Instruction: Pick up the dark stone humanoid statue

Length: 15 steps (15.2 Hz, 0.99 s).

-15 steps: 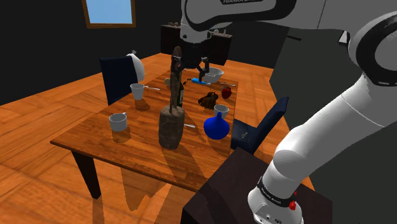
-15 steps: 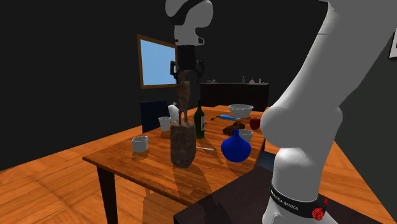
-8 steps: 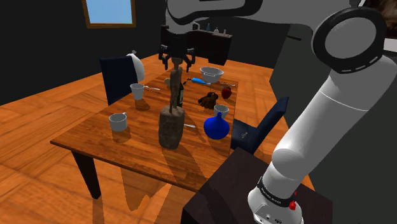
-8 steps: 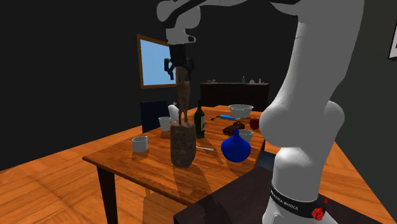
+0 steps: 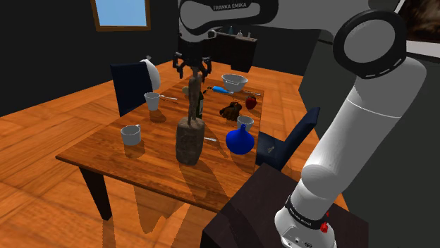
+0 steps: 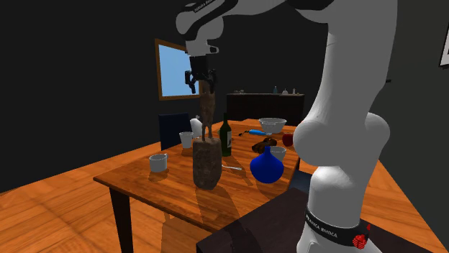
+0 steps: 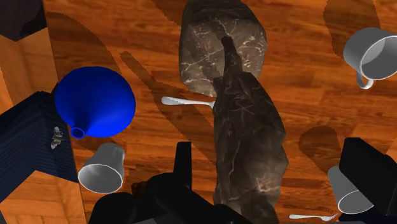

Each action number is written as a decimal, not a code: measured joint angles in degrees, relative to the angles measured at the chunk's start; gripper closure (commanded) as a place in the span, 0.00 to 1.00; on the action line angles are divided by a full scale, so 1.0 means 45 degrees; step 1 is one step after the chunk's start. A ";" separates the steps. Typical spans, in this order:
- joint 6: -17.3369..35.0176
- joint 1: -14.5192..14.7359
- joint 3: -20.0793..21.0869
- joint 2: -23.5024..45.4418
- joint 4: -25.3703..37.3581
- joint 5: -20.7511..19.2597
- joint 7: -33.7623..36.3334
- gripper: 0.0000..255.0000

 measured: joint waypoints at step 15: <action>0.0241 -0.0001 -0.0004 -0.0005 -0.0269 -0.0011 0.0055 1.00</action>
